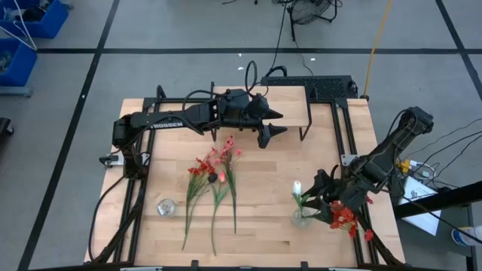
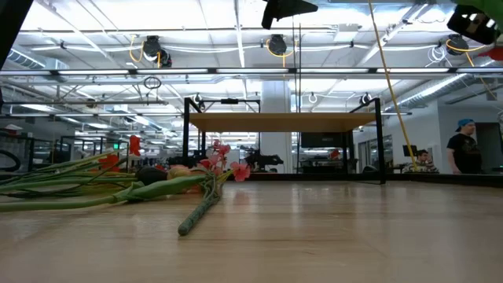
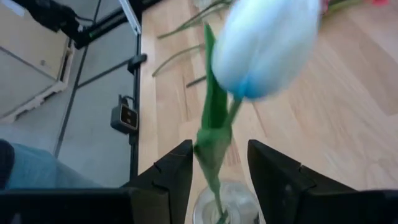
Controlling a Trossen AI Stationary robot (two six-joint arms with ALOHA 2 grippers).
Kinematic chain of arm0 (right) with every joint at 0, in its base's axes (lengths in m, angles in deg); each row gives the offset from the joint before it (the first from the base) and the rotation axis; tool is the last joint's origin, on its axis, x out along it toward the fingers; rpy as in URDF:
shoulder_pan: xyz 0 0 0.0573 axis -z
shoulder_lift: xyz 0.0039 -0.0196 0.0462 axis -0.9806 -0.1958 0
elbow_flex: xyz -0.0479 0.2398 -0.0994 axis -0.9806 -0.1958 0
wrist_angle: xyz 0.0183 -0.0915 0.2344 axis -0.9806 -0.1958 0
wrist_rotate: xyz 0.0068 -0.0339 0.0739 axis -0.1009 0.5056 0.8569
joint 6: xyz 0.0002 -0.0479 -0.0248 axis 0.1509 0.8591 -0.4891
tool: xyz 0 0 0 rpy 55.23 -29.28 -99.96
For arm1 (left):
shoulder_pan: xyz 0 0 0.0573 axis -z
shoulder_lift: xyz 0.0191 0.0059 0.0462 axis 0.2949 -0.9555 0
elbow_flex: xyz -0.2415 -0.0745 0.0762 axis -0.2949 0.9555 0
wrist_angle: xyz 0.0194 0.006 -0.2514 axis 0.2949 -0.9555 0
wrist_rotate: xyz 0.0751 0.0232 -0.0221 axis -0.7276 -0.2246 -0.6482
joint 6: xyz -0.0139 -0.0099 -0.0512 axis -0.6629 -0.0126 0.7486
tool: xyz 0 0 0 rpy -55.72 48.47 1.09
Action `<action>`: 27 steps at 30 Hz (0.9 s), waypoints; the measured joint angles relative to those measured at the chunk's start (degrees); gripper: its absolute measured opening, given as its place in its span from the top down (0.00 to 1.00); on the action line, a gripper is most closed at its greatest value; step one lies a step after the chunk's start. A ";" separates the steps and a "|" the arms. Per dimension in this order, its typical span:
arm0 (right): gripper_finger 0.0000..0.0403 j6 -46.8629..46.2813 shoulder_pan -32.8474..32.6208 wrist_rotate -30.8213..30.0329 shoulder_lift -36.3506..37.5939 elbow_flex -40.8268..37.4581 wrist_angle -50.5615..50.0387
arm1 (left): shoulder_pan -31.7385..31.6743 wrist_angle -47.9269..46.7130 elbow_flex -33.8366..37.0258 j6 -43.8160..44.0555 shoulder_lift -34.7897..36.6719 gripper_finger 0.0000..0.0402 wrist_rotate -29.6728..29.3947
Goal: Pick and place flowers into a vace then onto a shelf
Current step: Put the white flower into the right transparent vase, then put the orange flowers into the left transparent vase
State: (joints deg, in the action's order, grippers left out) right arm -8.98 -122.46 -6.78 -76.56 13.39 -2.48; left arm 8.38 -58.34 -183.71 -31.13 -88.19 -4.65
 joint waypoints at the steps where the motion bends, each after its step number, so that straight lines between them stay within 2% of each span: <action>1: 0.64 0.43 0.29 0.00 0.04 0.00 0.48 | 0.00 0.00 0.00 0.00 0.00 0.32 0.01; 14: 0.64 3.34 2.54 -0.08 1.33 0.02 4.32 | 0.00 0.02 0.00 -0.01 0.00 0.32 0.01; 22: 0.64 4.30 2.54 -5.00 4.51 0.04 4.31 | 0.00 0.07 0.00 -0.20 0.00 0.32 -0.01; 27: 0.64 3.81 2.54 -4.55 5.73 0.09 3.03 | 0.00 0.11 0.00 -0.24 0.00 0.32 -0.01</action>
State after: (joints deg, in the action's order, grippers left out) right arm -5.17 -119.92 -11.33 -70.83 13.47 0.55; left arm 8.38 -58.23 -183.71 -31.37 -88.19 -4.66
